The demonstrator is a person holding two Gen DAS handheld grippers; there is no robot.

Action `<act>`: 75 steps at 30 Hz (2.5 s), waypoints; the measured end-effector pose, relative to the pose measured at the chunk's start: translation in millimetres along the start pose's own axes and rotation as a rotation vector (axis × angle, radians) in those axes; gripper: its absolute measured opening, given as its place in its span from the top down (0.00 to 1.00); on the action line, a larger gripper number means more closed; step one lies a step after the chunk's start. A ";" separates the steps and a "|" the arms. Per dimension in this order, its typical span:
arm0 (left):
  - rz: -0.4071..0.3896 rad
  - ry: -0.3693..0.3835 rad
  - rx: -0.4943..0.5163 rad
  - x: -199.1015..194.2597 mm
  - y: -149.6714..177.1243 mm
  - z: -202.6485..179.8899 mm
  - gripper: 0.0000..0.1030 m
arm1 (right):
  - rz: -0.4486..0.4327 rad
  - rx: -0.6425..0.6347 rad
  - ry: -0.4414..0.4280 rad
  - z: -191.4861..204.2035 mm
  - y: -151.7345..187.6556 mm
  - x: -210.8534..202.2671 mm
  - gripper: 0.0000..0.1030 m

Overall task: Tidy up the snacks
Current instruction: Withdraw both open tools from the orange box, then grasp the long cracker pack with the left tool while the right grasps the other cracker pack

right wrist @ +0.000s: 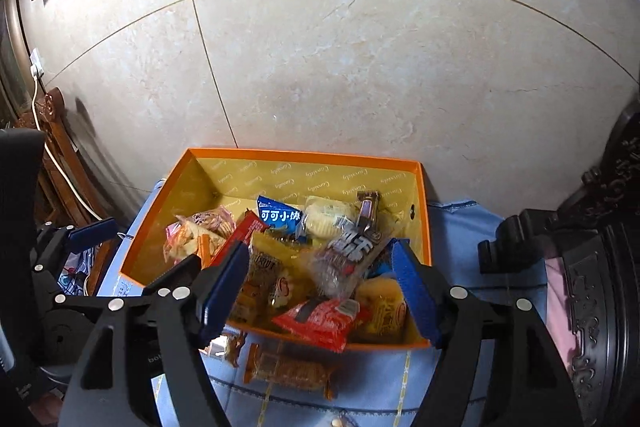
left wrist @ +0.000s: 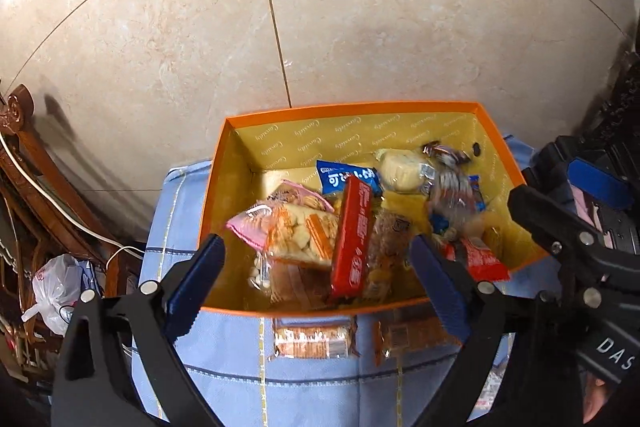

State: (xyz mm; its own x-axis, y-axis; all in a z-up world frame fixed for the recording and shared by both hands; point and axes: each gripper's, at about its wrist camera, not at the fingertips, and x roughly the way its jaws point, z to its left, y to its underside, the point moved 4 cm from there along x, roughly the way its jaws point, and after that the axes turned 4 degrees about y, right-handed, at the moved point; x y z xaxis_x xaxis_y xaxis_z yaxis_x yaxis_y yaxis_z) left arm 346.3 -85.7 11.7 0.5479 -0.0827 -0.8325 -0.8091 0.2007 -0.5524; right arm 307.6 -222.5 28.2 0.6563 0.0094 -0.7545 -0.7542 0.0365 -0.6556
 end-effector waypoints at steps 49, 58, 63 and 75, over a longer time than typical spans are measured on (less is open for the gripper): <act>0.284 0.057 -0.099 94.8 145.0 28.7 0.11 | 0.309 -0.056 -0.117 17.4 168.0 93.8 0.23; 0.310 0.054 -0.115 118.9 137.7 21.8 0.11 | 0.338 -0.151 -0.136 31.1 168.9 116.2 0.21; 0.337 0.041 -0.112 131.2 137.1 17.5 0.11 | 0.340 -0.202 -0.114 39.6 172.5 125.9 0.17; 0.330 0.057 -0.115 115.8 152.0 26.7 0.23 | 0.352 -0.165 -0.129 38.5 182.4 95.6 0.70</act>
State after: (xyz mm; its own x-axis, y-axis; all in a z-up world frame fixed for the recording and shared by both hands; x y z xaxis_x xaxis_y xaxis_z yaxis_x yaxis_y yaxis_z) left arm 292.4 -38.7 -167.5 0.2426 -0.0864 -0.9663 -0.9610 0.1151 -0.2515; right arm 233.7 -176.5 -162.4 0.3472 0.1185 -0.9303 -0.9196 -0.1516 -0.3625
